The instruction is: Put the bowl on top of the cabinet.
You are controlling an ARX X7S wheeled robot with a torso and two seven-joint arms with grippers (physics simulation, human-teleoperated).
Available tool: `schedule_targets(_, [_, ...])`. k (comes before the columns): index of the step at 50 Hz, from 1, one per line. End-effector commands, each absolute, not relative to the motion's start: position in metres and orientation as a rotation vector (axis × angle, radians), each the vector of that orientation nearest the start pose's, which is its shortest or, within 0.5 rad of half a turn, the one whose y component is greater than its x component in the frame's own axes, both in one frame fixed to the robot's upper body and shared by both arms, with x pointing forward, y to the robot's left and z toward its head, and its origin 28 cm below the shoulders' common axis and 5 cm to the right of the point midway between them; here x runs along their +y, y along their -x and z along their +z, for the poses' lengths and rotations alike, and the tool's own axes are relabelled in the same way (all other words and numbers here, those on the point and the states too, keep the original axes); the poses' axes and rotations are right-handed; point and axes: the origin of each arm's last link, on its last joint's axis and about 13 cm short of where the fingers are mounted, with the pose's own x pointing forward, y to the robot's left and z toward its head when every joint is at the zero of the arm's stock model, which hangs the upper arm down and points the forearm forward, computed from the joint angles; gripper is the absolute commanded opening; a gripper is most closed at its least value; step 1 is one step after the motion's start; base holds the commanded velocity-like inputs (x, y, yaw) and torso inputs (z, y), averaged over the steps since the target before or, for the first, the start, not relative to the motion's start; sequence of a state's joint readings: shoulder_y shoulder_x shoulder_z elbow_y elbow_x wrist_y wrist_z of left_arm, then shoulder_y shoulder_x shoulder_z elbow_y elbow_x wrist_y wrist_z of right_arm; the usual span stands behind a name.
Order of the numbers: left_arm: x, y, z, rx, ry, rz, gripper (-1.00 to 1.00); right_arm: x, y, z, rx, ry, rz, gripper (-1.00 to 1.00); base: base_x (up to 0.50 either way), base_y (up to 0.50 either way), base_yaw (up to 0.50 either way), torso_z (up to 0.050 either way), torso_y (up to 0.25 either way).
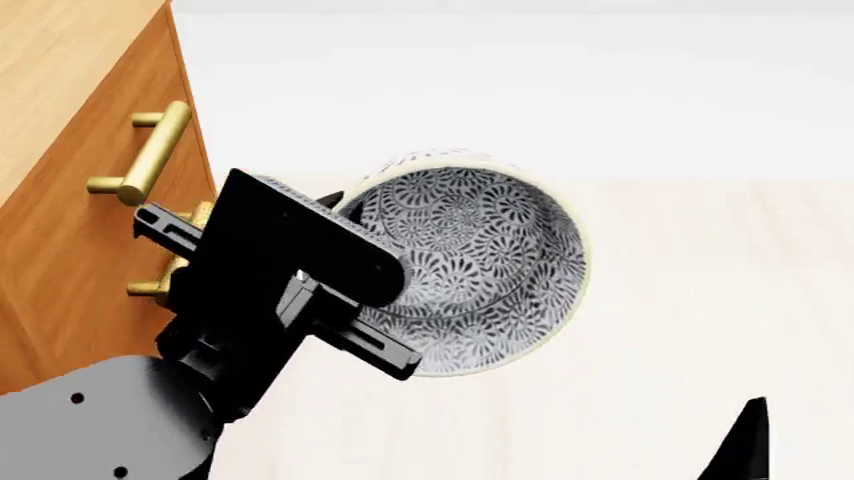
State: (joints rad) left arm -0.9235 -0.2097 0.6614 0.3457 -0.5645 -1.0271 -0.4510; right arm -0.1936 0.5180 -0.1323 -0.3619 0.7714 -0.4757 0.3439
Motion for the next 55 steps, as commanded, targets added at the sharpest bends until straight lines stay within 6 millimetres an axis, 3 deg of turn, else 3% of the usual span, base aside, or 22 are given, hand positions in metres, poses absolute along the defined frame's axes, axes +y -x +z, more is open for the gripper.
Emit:
schedule_targets(1, [0.109,-0.292,0.239,-0.074,-0.466,-0.289,-1.0,-0.178,-0.172,0.081,-0.393,-0.553,-0.236,1.0,0.0,0.0,0.0,0.0,0.0])
schedule_targets(7, [0.094,-0.303,0.253,-0.096,-0.573,-0.302,-1.0,-0.181,-0.174,0.079,-0.397,-0.568,-0.244,1.0,0.0,0.0,0.0,0.002,0.0])
schedule_targets(17, [0.087,-0.312,0.279,-0.115,-0.665,-0.258,-1.0,-0.178,-0.177,0.078,-0.381,-0.567,-0.222,1.0,0.0,0.0,0.0,0.0,0.001])
schedule_targets(28, [0.093,-0.324,0.304,-0.094,-0.686,-0.188,-1.0,-0.177,-0.176,0.078,-0.377,-0.568,-0.21,1.0,0.0,0.0,0.0,0.0,0.0])
schedule_targets(38, [0.094,-0.336,0.339,-0.08,-0.68,-0.108,-1.0,-0.175,-0.177,0.077,-0.371,-0.562,-0.203,1.0,0.0,0.0,0.0,0.0,0.0])
schedule_targets(47, [0.097,-0.357,0.365,-0.051,-0.694,-0.016,-1.0,-0.175,-0.177,0.077,-0.367,-0.556,-0.202,1.0,0.0,0.0,0.0,0.0,0.001])
schedule_targets(55, [0.105,-0.363,0.387,-0.028,-0.63,0.021,-1.0,-0.174,-0.176,0.077,-0.368,-0.556,-0.197,1.0,0.0,0.0,0.0,0.0,0.0])
